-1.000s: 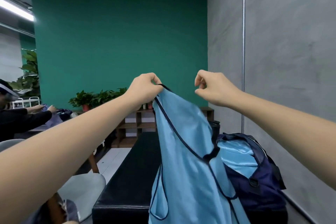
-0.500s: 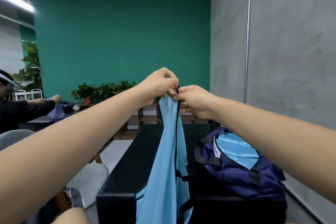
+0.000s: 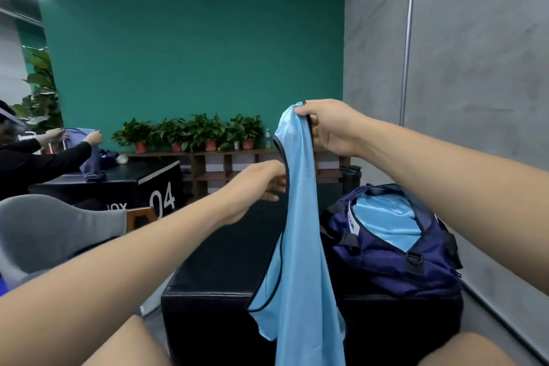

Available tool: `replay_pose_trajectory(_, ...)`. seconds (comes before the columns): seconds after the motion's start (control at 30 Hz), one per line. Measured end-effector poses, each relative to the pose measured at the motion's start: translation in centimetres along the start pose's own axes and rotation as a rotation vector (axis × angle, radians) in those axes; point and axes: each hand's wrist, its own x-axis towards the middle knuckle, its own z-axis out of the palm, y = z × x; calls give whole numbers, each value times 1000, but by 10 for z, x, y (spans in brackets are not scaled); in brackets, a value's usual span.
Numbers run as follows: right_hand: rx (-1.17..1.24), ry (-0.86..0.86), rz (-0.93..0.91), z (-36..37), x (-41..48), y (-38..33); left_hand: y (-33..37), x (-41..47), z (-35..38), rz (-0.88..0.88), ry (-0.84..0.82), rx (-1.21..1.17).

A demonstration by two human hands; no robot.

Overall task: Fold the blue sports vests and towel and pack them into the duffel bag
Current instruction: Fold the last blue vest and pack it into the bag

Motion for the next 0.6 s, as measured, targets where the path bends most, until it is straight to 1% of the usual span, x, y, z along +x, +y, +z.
replay_pose_trajectory(0.1,22,1,-1,-5,-1,-4,-10,-9,17,-17,-111,-52)
replay_pose_trajectory(0.17,16,16,-3,-9,-1,-6,-20,-15,26,-41,-192,-37)
replay_pose_trajectory(0.23,15,32,-6,-14,-3,-9,-34,-22,33,-80,-230,54)
replay_pose_trajectory(0.33,13,61,-15,-23,-5,-13,-60,-33,37,-116,-291,283)
replay_pose_trajectory(0.4,15,80,-19,-29,-6,-14,-75,-41,35,-139,-335,335)
replay_pose_trajectory(0.5,14,102,-23,-36,-7,-14,-88,-54,27,-162,-350,362)
replay_pose_trajectory(0.6,31,118,-29,-43,-7,-14,-101,-65,11,-159,-309,380)
